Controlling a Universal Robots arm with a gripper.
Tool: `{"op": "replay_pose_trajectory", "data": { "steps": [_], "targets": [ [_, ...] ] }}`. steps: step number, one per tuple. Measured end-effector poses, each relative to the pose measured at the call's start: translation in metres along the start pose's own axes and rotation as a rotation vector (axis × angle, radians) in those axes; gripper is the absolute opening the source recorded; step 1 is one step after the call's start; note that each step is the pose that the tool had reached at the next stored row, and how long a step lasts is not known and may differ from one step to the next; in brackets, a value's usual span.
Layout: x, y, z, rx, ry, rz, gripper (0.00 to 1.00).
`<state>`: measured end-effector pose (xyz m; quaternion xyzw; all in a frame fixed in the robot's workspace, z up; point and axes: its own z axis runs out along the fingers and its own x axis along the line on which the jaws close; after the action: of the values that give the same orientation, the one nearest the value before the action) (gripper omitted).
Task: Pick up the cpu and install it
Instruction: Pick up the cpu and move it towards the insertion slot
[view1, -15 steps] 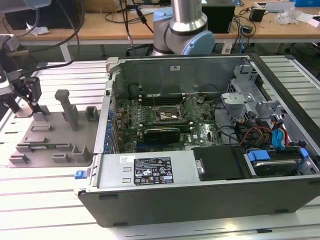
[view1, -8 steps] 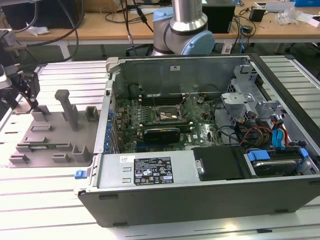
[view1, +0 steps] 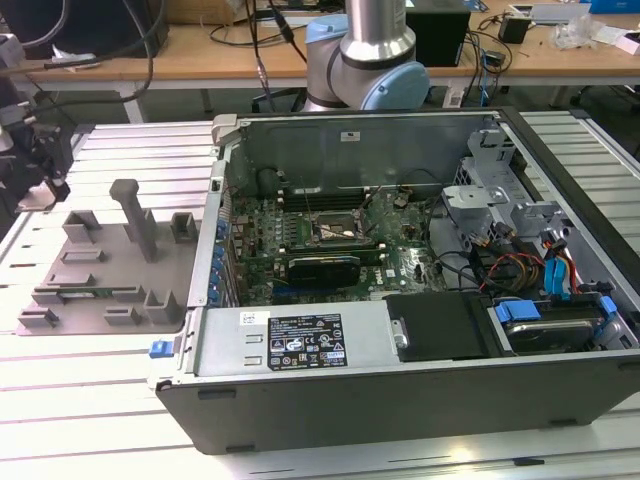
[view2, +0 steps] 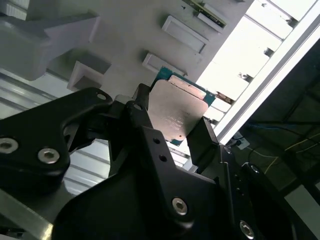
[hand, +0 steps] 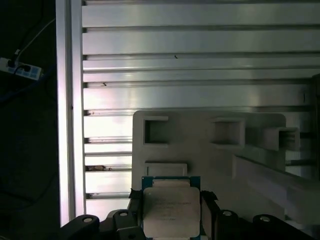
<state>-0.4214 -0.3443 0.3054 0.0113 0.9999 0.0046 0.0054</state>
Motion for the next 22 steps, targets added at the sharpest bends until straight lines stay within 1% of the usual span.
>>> {"op": "replay_pose_trajectory", "data": {
  "steps": [1,11,13,15,17,19,20,22],
  "targets": [
    [-0.0001,0.0004,-0.0041,-0.0001,0.0,0.0,0.55],
    [-0.0002,0.003,-0.0295,-0.0001,-0.0001,0.0,0.55],
    [-0.0003,0.0044,-0.0388,0.0,0.0,0.0,0.55],
    [-0.0004,0.005,-0.0436,0.0,0.0001,0.0,0.55],
    [-0.0004,0.006,-0.0509,0.0,0.0,0.0,0.55],
    [-0.0005,0.0067,-0.056,-0.0001,0.0,0.0,0.55],
    [-0.0005,0.0073,-0.0603,-0.0001,0.0001,0.0,0.55],
    [-0.0005,0.0081,-0.0654,-0.0001,0.0,0.0,0.55]
  ]
}}
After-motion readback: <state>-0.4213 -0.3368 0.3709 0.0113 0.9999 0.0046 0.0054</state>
